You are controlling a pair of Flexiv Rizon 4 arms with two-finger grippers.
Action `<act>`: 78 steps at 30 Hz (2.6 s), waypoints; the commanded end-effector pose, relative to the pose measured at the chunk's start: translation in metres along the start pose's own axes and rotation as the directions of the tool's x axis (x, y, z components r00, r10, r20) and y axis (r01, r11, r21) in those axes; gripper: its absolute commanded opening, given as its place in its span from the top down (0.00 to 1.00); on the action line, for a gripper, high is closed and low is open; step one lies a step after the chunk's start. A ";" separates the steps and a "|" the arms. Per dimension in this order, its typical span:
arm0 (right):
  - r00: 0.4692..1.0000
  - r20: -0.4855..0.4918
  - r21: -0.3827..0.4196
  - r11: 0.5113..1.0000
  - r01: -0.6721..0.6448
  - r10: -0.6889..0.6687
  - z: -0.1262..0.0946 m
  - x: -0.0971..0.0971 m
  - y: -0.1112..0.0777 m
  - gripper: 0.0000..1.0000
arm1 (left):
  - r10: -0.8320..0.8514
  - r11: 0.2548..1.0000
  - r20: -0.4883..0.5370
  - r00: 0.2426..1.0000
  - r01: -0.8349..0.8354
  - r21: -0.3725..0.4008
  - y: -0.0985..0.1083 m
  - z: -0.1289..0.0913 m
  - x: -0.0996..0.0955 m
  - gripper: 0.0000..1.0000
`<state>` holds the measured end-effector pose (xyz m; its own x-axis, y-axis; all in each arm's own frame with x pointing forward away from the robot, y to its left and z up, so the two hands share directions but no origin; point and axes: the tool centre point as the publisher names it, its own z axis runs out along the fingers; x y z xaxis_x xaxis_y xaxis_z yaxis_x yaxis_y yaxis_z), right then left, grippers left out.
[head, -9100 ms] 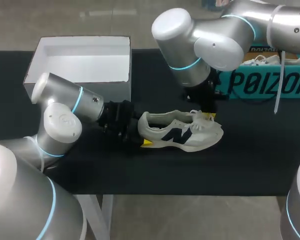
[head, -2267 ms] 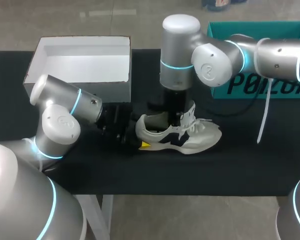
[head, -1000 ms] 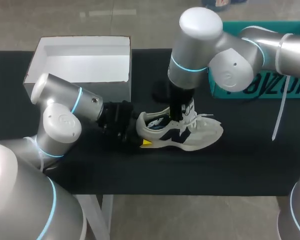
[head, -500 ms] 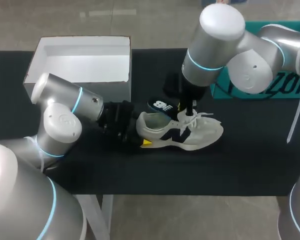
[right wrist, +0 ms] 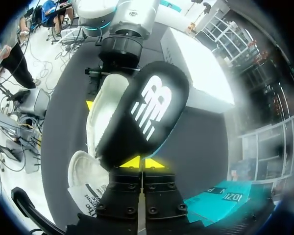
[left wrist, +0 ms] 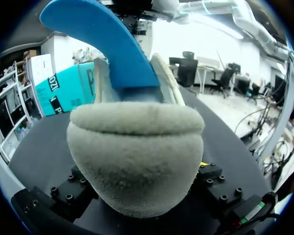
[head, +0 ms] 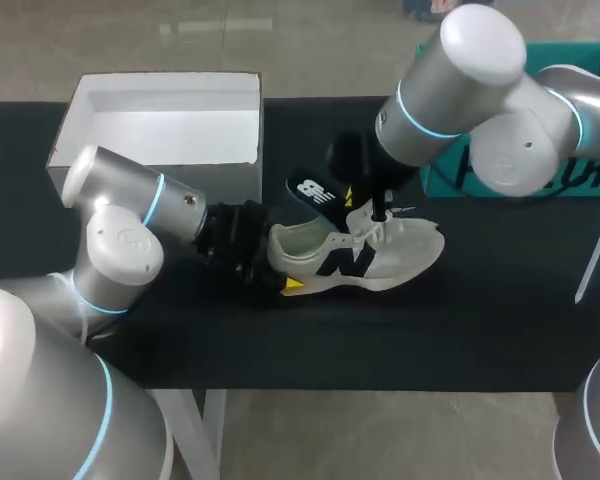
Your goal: Take the shoe out of the shoebox, open the shoe tongue, remove and reinsert the insole, then place the shoe into the shoebox
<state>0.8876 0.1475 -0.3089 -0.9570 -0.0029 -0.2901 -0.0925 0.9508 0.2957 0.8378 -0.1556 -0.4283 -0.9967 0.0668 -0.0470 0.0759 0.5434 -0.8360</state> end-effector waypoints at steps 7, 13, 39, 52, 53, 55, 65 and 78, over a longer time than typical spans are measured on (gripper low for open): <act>0.998 -0.037 -0.039 0.998 0.039 -0.041 0.035 -0.028 0.025 1.00 | 0.001 1.000 -0.001 1.000 -0.001 -0.002 0.001 0.001 0.002 1.00; 0.999 -0.021 -0.068 0.997 0.041 -0.043 0.031 -0.040 0.028 1.00 | 0.001 1.000 -0.001 1.000 -0.001 -0.002 0.001 0.001 0.002 1.00; 0.983 0.167 -0.429 0.903 0.002 0.077 -0.092 -0.074 0.058 1.00 | 0.001 1.000 -0.001 1.000 -0.001 -0.002 0.001 0.001 0.002 1.00; 0.983 0.167 -0.429 0.903 0.002 0.077 -0.092 -0.074 0.058 1.00 | 0.001 1.000 -0.001 1.000 -0.001 -0.002 0.001 0.001 0.002 1.00; 0.983 0.167 -0.429 0.903 0.002 0.077 -0.092 -0.074 0.058 1.00 | 0.001 1.000 -0.001 1.000 -0.001 -0.002 0.001 0.001 0.002 1.00; 0.983 0.167 -0.429 0.903 0.002 0.077 -0.092 -0.074 0.058 1.00 | 0.001 1.000 -0.001 1.000 -0.001 -0.002 0.001 0.001 0.002 1.00; 0.721 0.116 -0.655 0.598 -0.462 0.684 -0.172 -0.075 0.072 1.00 | 0.001 1.000 -0.001 1.000 -0.001 -0.002 0.001 0.001 0.002 1.00; 0.551 -0.091 -0.685 0.350 -0.639 0.829 -0.244 -0.030 0.095 1.00 | 0.001 1.000 -0.001 1.000 -0.001 -0.002 0.001 0.001 0.002 1.00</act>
<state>0.8621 0.1781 -0.0561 -0.7913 0.6091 -0.0534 0.2186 0.3634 0.9056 0.8364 -0.1556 -0.4297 -0.9965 0.0695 -0.0465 0.0769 0.5436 -0.8358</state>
